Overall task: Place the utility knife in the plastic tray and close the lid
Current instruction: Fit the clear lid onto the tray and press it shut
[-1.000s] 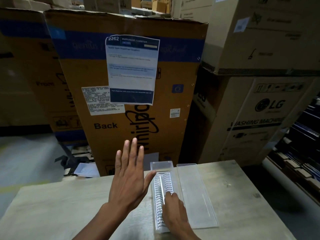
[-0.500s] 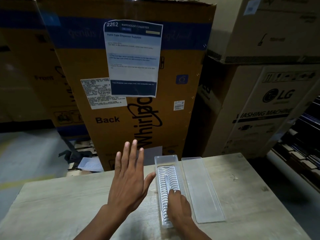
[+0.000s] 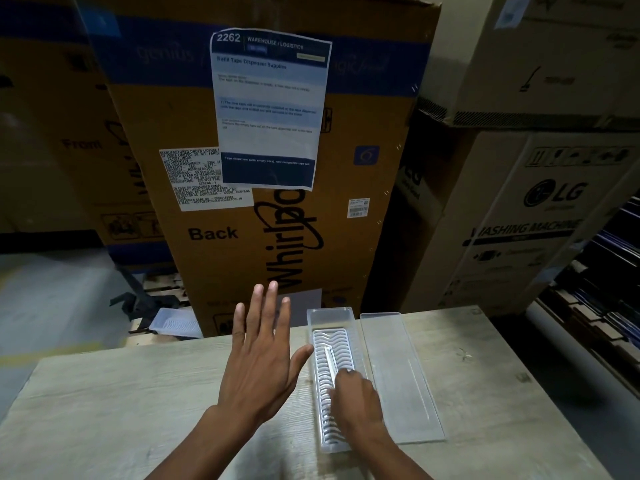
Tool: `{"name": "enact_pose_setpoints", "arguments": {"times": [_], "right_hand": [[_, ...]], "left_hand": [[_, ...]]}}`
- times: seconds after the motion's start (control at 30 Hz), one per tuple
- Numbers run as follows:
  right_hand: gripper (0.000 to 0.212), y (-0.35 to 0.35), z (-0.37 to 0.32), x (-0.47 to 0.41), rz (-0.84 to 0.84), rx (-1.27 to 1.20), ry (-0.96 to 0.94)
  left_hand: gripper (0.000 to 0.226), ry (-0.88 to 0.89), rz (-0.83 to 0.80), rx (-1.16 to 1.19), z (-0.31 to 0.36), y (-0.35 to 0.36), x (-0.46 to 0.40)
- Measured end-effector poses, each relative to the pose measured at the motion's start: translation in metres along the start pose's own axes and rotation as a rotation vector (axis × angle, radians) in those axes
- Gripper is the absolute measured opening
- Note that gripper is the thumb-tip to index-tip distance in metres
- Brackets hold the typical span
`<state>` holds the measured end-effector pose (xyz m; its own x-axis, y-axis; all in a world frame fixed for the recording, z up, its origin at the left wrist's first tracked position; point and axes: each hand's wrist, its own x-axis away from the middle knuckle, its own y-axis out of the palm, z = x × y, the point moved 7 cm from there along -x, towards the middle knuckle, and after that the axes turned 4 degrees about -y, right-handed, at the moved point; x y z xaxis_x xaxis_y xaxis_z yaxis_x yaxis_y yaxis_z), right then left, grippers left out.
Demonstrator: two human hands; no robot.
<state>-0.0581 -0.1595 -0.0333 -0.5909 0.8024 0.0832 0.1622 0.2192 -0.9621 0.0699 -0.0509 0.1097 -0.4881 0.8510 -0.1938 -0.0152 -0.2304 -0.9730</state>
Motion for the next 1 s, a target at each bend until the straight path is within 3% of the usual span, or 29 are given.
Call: {"name": "enact_pose_setpoints", "arguments": {"times": [0.17, 0.27, 0.43, 0.57, 1.0], "right_hand": [[0.017, -0.061, 0.030, -0.018, 0.266, -0.257, 0.147], [0.011, -0.072, 0.067, -0.020, 0.318, -0.286, 0.216], [0.032, -0.032, 0.104, -0.010, 0.063, -0.157, 0.208], [0.038, -0.006, 0.105, -0.002, -0.094, -0.084, 0.194], [0.042, -0.012, 0.106, -0.009, -0.116, -0.045, 0.185]], "left_hand": [[0.088, 0.015, -0.018, 0.016, 0.004, 0.009, 0.001], [0.087, 0.035, -0.042, 0.032, 0.007, 0.017, 0.006], [0.088, 0.054, -0.066, 0.056, 0.009, 0.030, 0.010], [0.086, 0.054, -0.079, 0.060, 0.010, 0.037, 0.011], [0.084, 0.040, -0.062, 0.071, 0.001, 0.045, 0.012]]}}
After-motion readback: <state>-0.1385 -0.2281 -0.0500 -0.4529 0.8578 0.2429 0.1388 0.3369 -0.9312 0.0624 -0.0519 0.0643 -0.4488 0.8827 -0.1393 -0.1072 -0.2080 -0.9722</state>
